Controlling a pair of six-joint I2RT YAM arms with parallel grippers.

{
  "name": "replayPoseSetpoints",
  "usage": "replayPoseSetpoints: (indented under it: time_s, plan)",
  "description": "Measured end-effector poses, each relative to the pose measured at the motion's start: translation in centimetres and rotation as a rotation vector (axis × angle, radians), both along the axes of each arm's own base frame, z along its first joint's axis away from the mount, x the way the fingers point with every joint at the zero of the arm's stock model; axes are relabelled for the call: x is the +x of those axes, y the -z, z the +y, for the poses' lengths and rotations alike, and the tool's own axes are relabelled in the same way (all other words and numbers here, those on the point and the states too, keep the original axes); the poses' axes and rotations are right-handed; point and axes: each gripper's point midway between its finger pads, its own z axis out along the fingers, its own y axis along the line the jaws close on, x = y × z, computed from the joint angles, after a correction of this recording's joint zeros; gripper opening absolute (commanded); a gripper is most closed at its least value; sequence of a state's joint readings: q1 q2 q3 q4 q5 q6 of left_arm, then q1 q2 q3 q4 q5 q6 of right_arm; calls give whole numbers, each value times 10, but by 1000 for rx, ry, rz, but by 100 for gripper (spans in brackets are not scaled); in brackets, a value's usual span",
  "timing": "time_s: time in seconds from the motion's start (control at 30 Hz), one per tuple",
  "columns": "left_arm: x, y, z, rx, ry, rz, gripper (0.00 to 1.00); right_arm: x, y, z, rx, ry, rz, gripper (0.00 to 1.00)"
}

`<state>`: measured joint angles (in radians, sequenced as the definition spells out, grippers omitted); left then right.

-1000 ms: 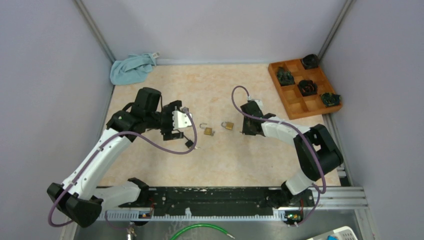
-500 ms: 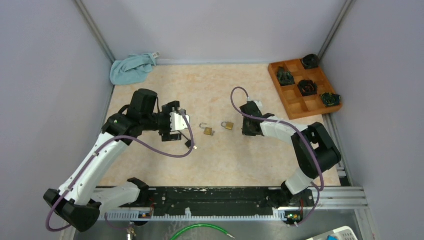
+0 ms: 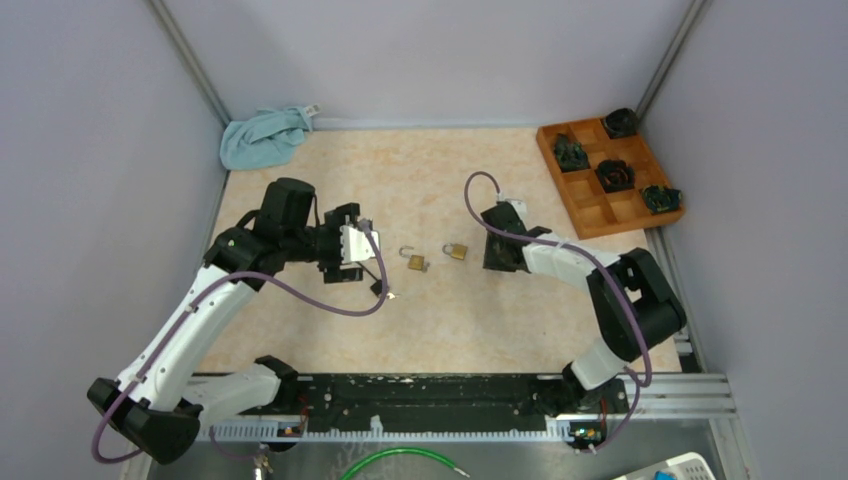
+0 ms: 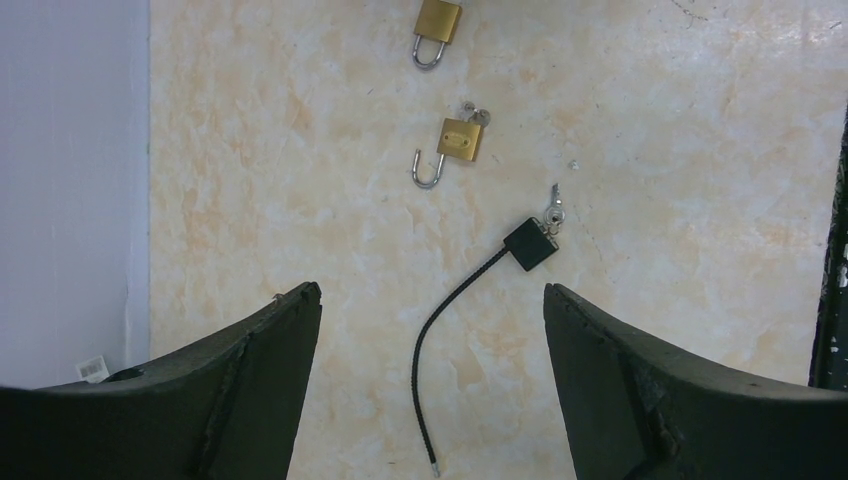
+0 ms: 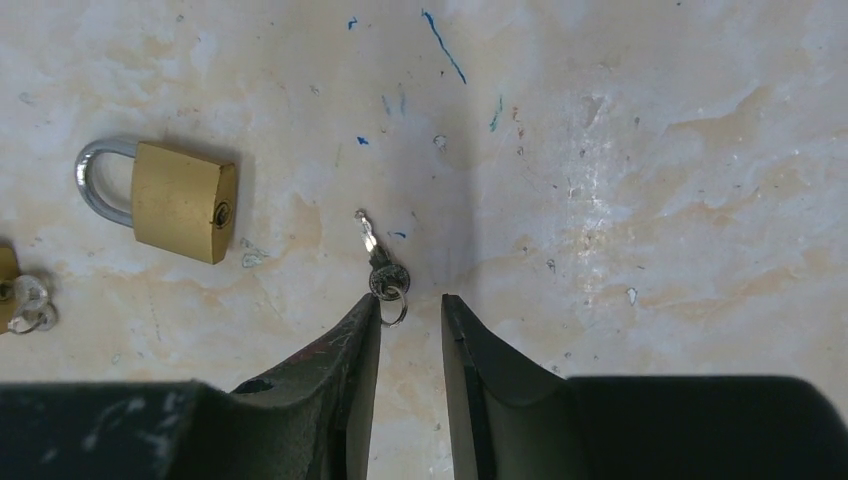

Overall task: Unlock with the key
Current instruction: Pick up the key from the center of the board.

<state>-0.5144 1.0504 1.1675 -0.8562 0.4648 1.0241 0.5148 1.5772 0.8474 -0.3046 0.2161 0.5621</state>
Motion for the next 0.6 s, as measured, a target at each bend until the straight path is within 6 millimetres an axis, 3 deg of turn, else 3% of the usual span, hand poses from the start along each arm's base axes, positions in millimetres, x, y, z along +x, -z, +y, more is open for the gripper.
replayPoseSetpoints:
  time_s: [0.3, 0.6]
  plan:
    - [-1, 0, -1, -3, 7, 4, 86, 6, -33, 9, 124, 101, -72, 34]
    - [-3, -1, 0, -3, 13, -2, 85, -3, -23, 15, 197, 187, -18, 38]
